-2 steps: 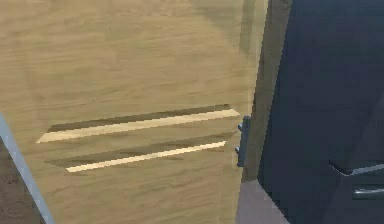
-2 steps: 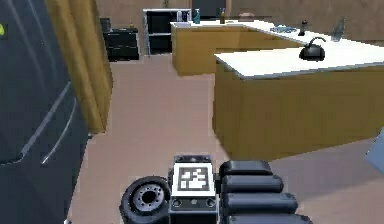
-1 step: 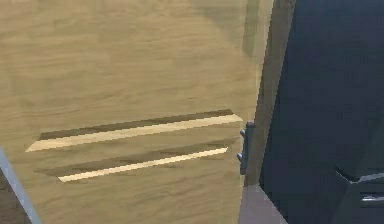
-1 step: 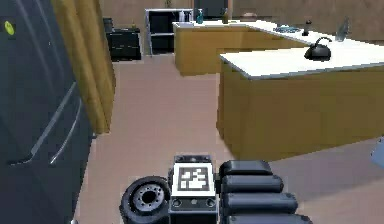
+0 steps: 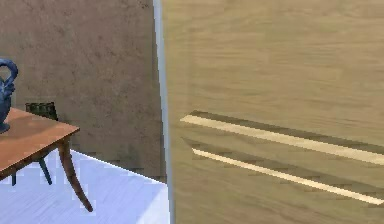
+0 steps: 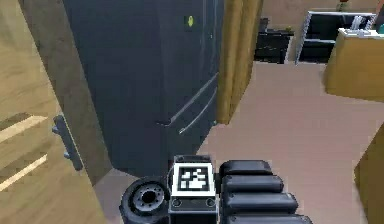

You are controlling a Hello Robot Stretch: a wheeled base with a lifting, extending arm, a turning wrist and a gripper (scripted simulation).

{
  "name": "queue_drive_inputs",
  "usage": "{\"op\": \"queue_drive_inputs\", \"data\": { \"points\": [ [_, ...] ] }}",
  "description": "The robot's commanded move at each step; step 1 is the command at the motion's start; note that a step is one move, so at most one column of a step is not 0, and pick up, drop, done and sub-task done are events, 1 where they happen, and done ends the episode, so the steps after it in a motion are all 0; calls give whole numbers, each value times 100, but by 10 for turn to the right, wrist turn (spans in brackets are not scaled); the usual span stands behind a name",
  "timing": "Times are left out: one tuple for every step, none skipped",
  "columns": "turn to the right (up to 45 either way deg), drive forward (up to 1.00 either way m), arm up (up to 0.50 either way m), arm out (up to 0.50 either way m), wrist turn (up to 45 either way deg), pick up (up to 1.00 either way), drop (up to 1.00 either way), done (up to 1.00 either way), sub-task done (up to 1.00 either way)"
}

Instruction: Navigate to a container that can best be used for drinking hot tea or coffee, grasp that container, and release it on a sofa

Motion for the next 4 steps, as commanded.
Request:
{"op": "queue_drive_inputs", "data": {
  "points": [
    [0,25,0,0,0,0,0,0,0],
    [-450,0,0,0,0,0,0,0,0],
    [-180,0,0,0,0,0,0,0,0],
    [0,60,0,0,0,0,0,0,0]
  ]
}}
